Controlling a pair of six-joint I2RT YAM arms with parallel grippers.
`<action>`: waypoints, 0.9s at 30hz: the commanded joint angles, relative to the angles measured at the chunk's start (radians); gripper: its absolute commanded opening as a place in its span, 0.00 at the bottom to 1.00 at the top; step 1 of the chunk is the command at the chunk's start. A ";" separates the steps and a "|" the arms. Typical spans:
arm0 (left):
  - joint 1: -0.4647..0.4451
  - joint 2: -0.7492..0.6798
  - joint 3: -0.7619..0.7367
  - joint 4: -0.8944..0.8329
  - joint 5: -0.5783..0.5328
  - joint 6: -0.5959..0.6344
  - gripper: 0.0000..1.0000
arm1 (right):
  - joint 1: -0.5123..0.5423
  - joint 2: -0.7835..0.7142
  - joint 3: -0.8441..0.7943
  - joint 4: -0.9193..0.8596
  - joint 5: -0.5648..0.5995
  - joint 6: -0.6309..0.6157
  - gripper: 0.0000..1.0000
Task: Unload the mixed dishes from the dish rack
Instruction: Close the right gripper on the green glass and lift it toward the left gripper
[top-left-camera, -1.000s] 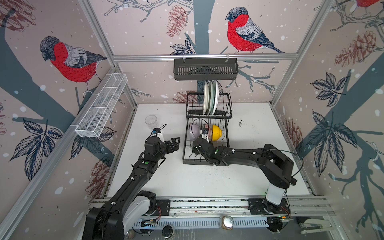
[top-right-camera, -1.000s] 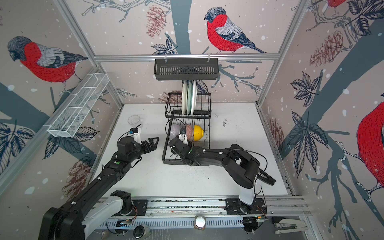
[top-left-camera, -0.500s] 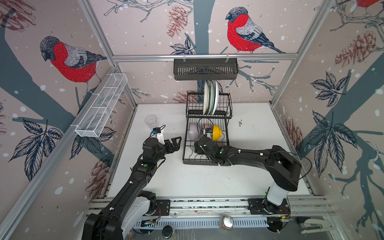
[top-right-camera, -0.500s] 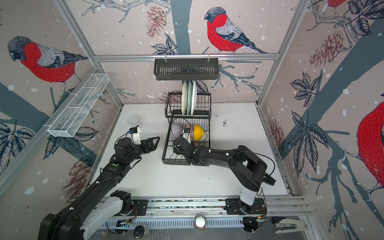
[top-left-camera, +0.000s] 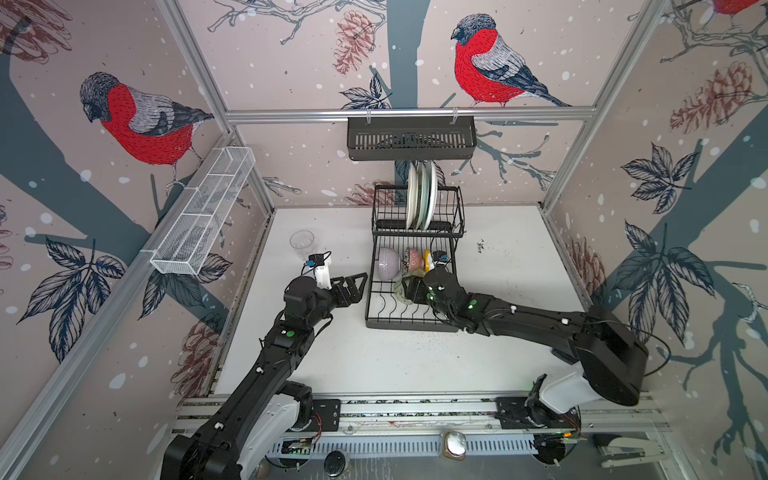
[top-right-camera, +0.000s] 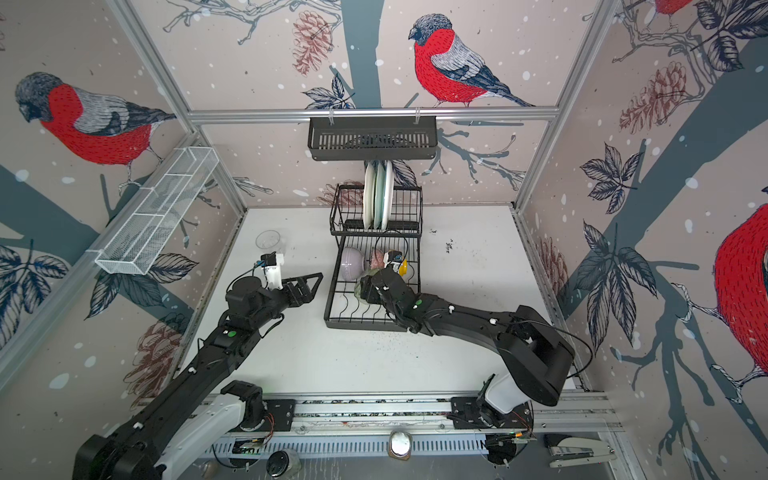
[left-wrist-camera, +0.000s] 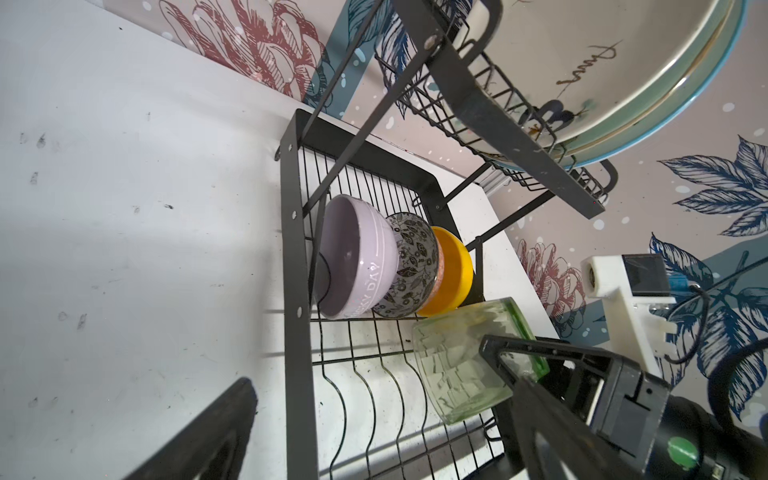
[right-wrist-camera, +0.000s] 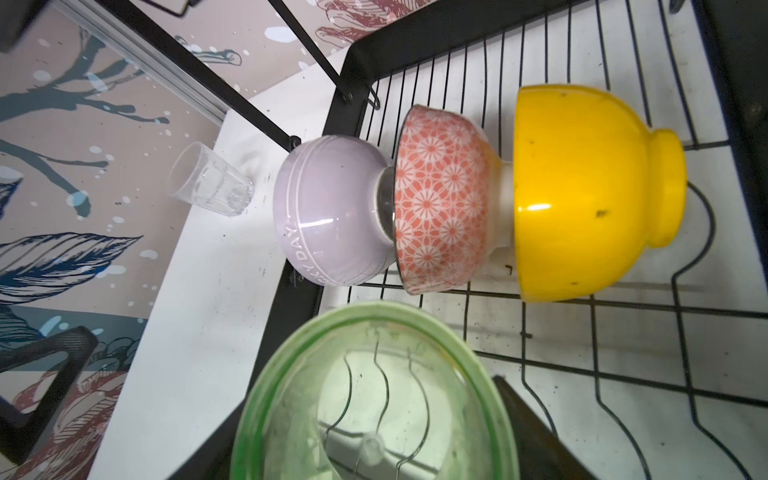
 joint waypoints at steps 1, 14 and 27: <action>-0.033 -0.004 0.028 0.033 -0.003 0.009 0.94 | -0.015 -0.056 -0.028 0.053 -0.020 0.014 0.58; -0.189 0.046 0.103 0.066 -0.062 -0.013 0.90 | -0.122 -0.225 -0.143 0.034 -0.125 0.051 0.62; -0.337 0.177 0.122 0.195 -0.022 -0.102 0.87 | -0.193 -0.339 -0.203 0.107 -0.196 0.079 0.62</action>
